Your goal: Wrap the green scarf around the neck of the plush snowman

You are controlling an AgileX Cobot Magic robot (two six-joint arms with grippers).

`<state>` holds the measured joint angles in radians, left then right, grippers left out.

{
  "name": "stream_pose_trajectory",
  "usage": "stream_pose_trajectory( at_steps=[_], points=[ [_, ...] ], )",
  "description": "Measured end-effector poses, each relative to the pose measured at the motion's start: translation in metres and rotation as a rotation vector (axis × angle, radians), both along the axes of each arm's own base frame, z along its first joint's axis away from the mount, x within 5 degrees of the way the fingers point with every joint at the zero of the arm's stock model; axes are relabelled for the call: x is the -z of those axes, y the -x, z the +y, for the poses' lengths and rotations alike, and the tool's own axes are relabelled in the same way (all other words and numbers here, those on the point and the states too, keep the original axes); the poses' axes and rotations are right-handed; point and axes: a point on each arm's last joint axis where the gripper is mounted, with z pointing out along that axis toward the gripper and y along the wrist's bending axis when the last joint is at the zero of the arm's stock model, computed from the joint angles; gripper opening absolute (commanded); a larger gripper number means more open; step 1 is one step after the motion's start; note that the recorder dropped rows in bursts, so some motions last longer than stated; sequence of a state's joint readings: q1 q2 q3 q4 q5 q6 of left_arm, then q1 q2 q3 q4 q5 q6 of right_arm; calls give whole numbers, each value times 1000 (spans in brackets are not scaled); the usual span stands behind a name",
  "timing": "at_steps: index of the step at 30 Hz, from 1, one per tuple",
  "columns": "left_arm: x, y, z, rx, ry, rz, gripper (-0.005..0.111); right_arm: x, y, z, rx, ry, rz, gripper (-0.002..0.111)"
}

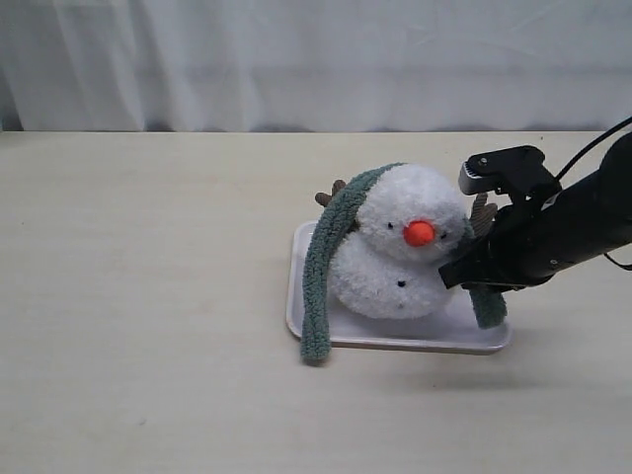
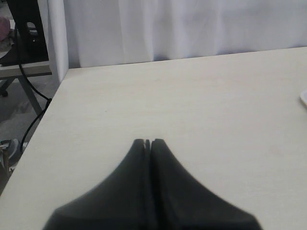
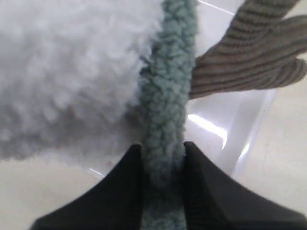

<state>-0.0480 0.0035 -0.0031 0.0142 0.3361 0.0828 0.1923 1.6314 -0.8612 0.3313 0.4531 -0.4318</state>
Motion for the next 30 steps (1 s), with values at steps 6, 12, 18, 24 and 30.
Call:
stream_pose_trajectory(
  at_steps=[6,12,18,24,30],
  points=[
    [0,0,0,0,0,0,0,-1,1,0,-11,1,9,4],
    [0,0,0,0,0,0,0,-29,2,3,-39,-19,-17,4],
    [0,0,0,0,0,0,0,-40,8,2,-54,-25,-17,4],
    [0,0,0,0,0,0,0,-41,14,0,-96,21,17,4],
    [0,0,0,0,0,0,0,-56,19,-9,-90,117,24,4]
  ],
)
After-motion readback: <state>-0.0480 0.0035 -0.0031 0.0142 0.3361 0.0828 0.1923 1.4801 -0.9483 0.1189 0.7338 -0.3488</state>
